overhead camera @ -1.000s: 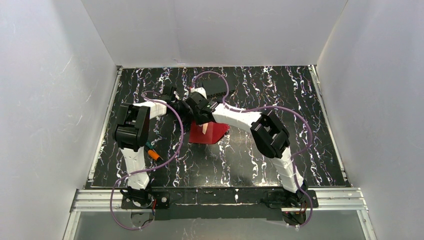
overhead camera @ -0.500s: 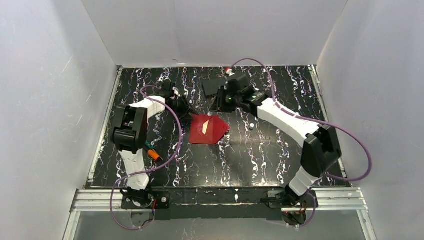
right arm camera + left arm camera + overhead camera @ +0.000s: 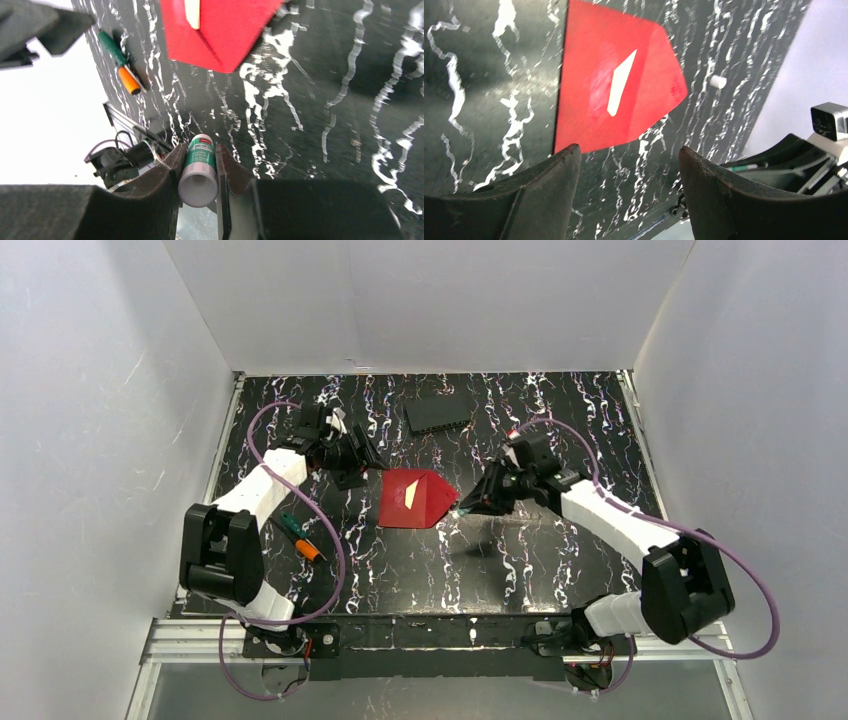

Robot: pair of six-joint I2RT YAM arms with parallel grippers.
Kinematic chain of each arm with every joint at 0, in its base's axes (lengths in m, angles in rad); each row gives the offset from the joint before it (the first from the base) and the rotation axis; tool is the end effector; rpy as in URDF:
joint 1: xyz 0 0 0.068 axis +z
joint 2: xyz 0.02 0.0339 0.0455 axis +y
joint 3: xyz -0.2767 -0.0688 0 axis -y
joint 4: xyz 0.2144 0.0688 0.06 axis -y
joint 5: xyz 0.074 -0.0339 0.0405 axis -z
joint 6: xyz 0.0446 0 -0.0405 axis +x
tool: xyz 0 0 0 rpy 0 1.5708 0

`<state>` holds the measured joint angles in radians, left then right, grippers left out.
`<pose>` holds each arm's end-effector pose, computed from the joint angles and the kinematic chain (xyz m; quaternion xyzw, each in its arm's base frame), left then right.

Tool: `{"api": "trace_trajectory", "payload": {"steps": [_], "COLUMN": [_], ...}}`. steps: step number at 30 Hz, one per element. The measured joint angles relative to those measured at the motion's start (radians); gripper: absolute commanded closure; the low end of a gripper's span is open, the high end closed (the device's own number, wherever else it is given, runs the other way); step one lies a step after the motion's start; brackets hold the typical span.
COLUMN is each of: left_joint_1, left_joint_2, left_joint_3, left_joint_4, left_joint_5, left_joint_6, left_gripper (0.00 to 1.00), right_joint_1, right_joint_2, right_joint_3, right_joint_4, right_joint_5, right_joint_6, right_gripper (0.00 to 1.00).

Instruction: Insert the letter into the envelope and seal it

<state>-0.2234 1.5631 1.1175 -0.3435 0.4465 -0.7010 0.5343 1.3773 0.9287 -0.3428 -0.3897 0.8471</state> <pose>0.3055 -0.0892 0.2709 -0.1313 0.8960 -0.3489 0.2413 0.2212 0.1506 0.2641 0.0687 0.9079 0.3755 0.1732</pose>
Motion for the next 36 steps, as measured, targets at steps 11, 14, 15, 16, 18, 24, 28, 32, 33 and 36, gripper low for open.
{"api": "trace_trajectory", "payload": {"steps": [11, 14, 15, 16, 18, 24, 28, 32, 33, 36], "left_joint_1": [0.000, 0.000, 0.000, 0.000, 0.000, 0.000, 0.000, 0.000, 0.000, 0.000], "left_joint_2": [-0.032, -0.004, 0.014, 0.034, 0.067, 0.106, 0.108, 0.121, 0.125, 0.140], "left_joint_3": [-0.045, -0.021, -0.007, 0.006, 0.025, 0.037, 0.039, 0.040, 0.039, 0.039], "left_joint_4": [-0.079, -0.092, -0.092, -0.092, -0.092, -0.092, -0.089, -0.087, -0.087, -0.083], "left_joint_5": [-0.015, -0.010, -0.007, -0.004, 0.001, 0.006, 0.006, -0.006, -0.009, -0.015], "left_joint_6": [0.081, 0.092, 0.093, 0.093, 0.092, 0.092, 0.091, 0.084, 0.080, 0.071], "left_gripper": [0.30, 0.31, 0.31, 0.32, 0.32, 0.32, 0.32, 0.32, 0.32, 0.32], "right_joint_1": [-0.318, -0.359, -0.373, -0.389, -0.420, -0.487, -0.506, -0.530, -0.542, -0.569], "right_joint_2": [-0.008, 0.023, 0.030, 0.037, 0.054, 0.108, 0.137, 0.183, 0.196, 0.239], "right_joint_3": [-0.468, -0.461, -0.458, -0.455, -0.454, -0.452, -0.441, -0.429, -0.429, -0.427], "right_joint_4": [0.512, 0.578, 0.594, 0.607, 0.617, 0.588, 0.559, 0.546, 0.545, 0.568], "right_joint_5": [-0.146, -0.192, -0.207, -0.220, -0.241, -0.279, -0.299, -0.302, -0.300, -0.301], "right_joint_6": [0.342, 0.363, 0.366, 0.369, 0.373, 0.354, 0.315, 0.273, 0.264, 0.222], "right_gripper": [0.99, 0.99, 0.99, 0.99, 0.98, 0.90, 0.86, 0.80, 0.79, 0.71]}}
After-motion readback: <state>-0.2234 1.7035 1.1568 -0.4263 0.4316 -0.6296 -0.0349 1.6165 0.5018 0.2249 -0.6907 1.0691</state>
